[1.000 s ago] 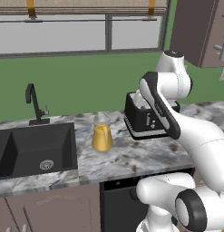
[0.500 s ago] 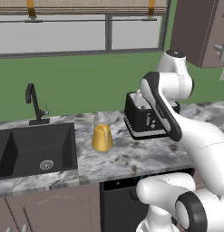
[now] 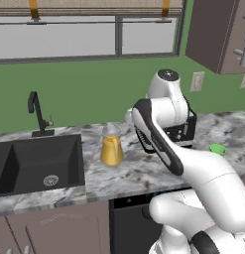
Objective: Place the pitcher and cup on the dining counter for serving.
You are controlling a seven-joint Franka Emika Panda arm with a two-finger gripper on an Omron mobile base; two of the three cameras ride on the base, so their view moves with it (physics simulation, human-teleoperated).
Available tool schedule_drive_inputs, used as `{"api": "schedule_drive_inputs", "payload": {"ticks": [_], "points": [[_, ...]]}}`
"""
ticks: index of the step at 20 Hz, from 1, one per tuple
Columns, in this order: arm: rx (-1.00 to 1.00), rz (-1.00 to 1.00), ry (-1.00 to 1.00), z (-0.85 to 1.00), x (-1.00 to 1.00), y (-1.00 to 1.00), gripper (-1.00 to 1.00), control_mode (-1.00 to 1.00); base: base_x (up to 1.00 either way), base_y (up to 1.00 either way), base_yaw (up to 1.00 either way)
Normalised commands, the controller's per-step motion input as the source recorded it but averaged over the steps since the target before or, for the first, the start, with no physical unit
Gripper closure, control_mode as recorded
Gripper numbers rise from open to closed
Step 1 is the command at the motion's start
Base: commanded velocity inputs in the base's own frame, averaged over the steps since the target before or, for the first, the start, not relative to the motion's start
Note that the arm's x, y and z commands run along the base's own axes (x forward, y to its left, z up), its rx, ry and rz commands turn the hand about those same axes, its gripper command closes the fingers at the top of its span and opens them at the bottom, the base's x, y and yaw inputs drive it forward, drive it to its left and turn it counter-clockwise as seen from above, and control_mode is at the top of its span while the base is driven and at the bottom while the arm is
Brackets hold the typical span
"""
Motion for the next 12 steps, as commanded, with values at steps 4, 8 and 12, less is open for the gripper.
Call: {"api": "schedule_drive_inputs", "payload": {"ticks": [4, 8, 12], "points": [[0.01, -0.08, 0.00, -0.70, 0.02, 0.69, -1.00, -1.00, 0.00, 0.00, 0.00], [0.03, -0.11, 0.00, -0.61, 0.00, 0.37, -1.00, -1.00, 0.00, 0.00, 0.00], [0.00, -0.07, 0.01, -0.52, 0.05, 0.20, -1.00, -1.00, 0.00, 0.00, 0.00]]}}
